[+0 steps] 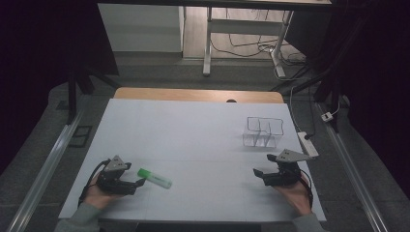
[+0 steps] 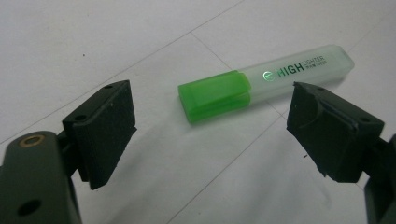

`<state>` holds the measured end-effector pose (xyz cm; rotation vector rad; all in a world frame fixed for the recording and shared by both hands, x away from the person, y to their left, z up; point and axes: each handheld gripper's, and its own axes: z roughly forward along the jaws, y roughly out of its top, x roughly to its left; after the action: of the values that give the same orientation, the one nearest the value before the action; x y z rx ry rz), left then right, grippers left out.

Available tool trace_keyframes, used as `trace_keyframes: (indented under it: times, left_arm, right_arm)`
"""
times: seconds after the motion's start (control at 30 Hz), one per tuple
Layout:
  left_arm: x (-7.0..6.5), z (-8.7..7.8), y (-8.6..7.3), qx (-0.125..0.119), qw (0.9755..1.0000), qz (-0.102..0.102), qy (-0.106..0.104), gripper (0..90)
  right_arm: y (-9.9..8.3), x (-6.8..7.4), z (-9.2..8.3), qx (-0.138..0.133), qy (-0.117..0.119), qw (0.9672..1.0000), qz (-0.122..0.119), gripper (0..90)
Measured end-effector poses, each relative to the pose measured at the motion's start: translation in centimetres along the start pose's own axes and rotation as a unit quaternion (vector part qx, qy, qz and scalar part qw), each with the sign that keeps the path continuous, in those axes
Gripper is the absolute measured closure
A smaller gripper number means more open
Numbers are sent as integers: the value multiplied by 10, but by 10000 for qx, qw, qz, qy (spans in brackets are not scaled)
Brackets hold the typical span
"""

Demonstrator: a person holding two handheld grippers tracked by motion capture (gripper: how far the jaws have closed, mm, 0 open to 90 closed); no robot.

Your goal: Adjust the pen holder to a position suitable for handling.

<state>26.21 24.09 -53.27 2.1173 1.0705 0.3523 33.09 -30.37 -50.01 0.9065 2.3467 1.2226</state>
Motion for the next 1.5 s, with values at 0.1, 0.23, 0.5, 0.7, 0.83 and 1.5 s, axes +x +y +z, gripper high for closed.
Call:
trace_keyframes:
  times: [0.1,0.23,0.5,0.7,0.83,1.5]
  left_arm:
    - [1,0,0,-13,10000,-19,6,156]
    - [1,0,0,-12,10000,-26,5,157]
    - [1,0,-1,-18,10000,-34,38,156]
    - [1,-1,-1,-58,9999,-76,65,156]
    - [2,-1,-1,-66,9999,-72,61,155]
    - [2,0,0,-48,9999,-5,103,157]
  right_arm:
    - [0,0,1,34,-2,10000,8,158]
    - [0,0,3,91,-6,10000,1,160]
    - [1,1,5,147,-14,9999,5,171]
    - [4,2,6,132,-5,9999,-8,172]
    - [5,3,6,126,-15,9999,-33,173]
    - [14,-11,0,192,-305,9991,210,329]
